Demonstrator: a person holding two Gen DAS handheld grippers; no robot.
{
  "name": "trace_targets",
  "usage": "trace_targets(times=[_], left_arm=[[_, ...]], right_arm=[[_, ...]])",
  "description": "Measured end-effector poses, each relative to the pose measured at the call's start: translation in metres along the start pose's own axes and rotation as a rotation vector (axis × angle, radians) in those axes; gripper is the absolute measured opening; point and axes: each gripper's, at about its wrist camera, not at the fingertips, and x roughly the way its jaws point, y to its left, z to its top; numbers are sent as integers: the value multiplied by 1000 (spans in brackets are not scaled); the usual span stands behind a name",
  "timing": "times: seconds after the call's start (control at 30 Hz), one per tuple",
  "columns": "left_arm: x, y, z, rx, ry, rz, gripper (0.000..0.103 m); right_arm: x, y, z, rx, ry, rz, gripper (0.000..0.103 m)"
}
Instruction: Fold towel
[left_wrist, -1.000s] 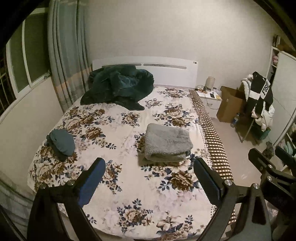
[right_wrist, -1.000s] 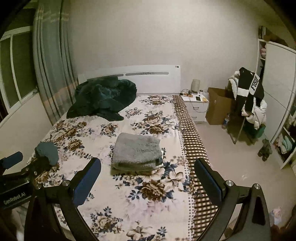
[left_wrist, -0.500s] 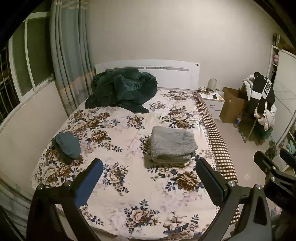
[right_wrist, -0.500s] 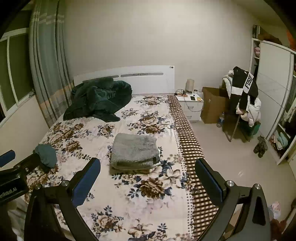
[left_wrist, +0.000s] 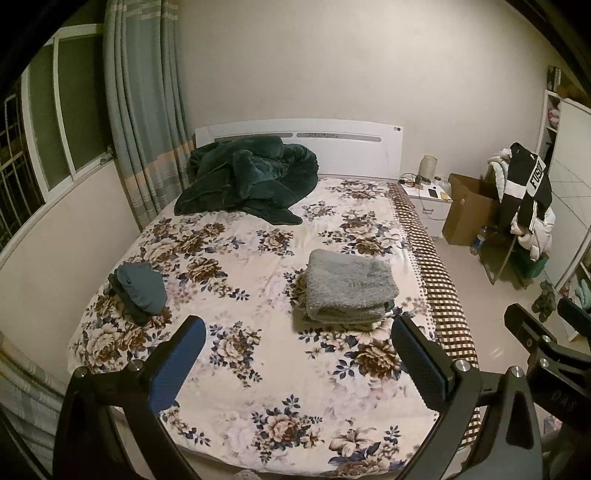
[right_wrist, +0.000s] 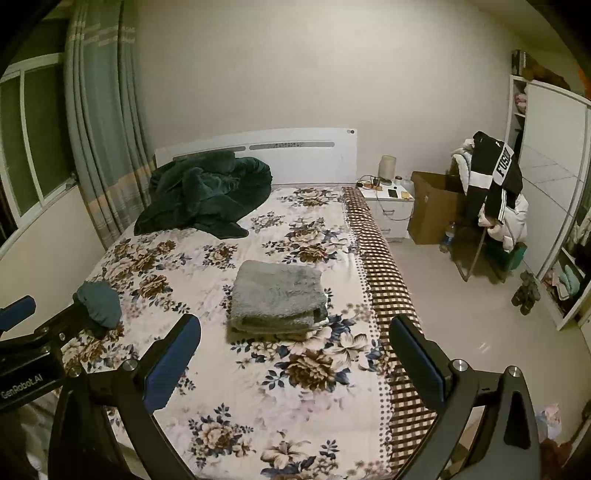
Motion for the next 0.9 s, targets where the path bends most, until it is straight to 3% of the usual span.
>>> trace_targets(times=[0.9], left_arm=[[-7, 8, -4, -9, -7, 20, 103]], right_arm=[[1, 2, -3, 6, 0, 0, 103]])
